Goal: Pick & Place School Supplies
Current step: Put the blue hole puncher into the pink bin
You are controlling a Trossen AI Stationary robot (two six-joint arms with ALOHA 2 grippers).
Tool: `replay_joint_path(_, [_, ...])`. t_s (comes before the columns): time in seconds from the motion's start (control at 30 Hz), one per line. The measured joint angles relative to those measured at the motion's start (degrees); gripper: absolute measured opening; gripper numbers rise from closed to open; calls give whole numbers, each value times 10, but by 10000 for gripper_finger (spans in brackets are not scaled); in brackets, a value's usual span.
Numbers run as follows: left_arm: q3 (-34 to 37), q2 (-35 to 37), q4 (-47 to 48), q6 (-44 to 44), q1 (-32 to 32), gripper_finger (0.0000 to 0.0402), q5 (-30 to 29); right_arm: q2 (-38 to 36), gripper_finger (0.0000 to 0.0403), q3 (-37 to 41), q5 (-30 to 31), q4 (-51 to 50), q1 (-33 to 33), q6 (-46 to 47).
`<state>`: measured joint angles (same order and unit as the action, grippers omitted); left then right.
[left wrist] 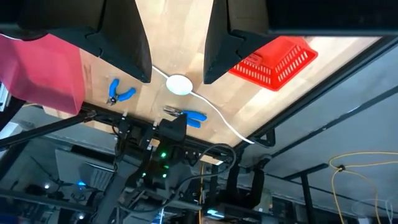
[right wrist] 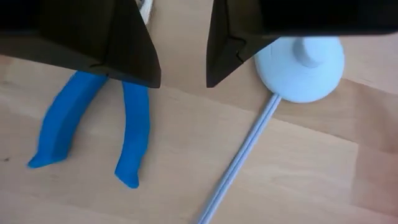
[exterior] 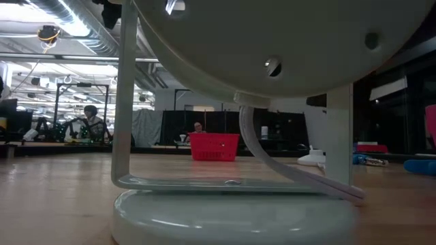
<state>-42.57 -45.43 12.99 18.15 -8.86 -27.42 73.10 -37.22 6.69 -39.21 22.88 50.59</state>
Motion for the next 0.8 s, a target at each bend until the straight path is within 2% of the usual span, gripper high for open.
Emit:
replay_joint_path(0.3, [0, 0, -1, 33, 0, 143, -1, 17, 167, 16, 16, 28, 29, -38])
replay_joint_path(0.6, [0, 0, -24, 38, 0, 143, -17, 18, 169, 25, 29, 32, 56, -89])
replay_joint_path(0.8, [0, 0, -25, 38, 0, 143, -26, 34, 169, 51, 5, 56, 59, -95])
